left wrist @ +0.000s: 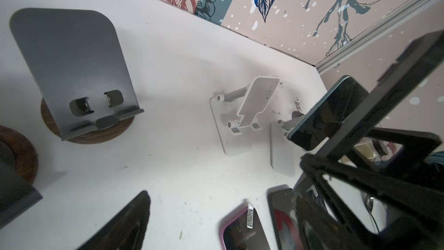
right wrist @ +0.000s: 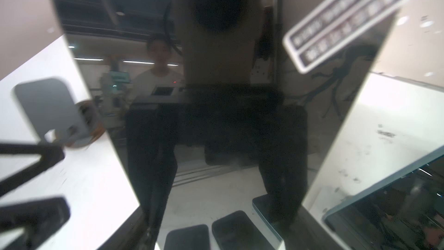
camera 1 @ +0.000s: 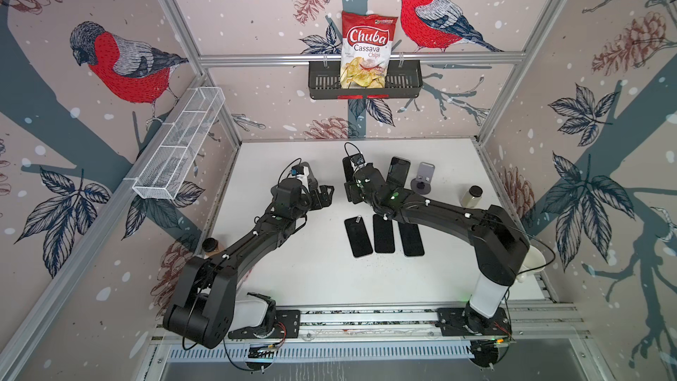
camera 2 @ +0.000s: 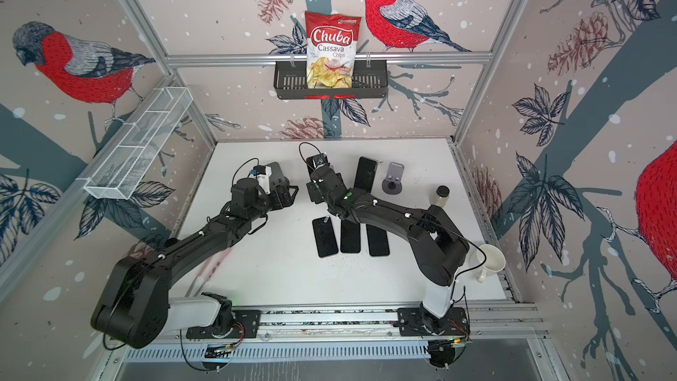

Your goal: Remove the phone from the phone stand

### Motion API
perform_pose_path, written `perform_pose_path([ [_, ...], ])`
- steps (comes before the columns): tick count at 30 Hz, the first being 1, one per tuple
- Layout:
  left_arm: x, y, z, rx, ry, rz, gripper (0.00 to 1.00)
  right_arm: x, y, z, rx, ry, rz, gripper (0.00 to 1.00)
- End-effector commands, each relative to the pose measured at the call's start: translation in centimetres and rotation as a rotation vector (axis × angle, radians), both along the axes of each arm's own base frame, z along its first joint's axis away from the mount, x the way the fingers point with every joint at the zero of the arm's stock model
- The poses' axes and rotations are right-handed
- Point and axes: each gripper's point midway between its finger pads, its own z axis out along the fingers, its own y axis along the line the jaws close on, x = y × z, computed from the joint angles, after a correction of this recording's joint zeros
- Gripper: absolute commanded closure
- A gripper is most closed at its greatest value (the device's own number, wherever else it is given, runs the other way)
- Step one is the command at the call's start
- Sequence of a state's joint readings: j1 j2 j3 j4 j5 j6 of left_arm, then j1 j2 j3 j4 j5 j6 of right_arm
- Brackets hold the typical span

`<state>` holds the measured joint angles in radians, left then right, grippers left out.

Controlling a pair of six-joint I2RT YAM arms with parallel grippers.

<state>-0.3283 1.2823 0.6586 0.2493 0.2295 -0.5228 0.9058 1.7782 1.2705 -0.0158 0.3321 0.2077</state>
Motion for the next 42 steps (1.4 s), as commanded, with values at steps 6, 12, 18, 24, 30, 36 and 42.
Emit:
perform_pose_path([
  [6, -3.6, -1.1, 2.9, -0.059, -0.072, -0.130, 0.12, -3.1, 1.9, -0.3, 0.027, 0.000, 0.106, 0.28],
  [12, -4.9, -2.1, 4.7, -0.133, -0.122, -0.202, 0.17, -4.5, 2.4, -0.7, 0.035, -0.002, 0.143, 0.28],
  [18, -5.1, -3.6, 6.0, -0.231, -0.158, -0.282, 0.28, -5.0, 2.6, -0.4, 0.049, -0.001, 0.164, 0.28],
  [24, -4.3, -3.9, 6.9, -0.263, -0.188, -0.286, 0.43, -5.5, 2.9, -0.3, 0.052, -0.002, 0.184, 0.28],
  [30, -3.4, -4.0, 7.3, -0.272, -0.205, -0.279, 0.51, -6.0, 3.4, -0.4, 0.049, -0.001, 0.201, 0.28],
  [36, -2.9, -4.4, 6.8, -0.305, -0.186, -0.294, 0.68, -6.4, 4.1, -0.6, 0.041, 0.003, 0.209, 0.28],
  [42, -2.9, -4.2, 6.5, -0.305, -0.178, -0.283, 0.80, -6.7, 4.7, -0.7, 0.033, 0.007, 0.223, 0.28],
])
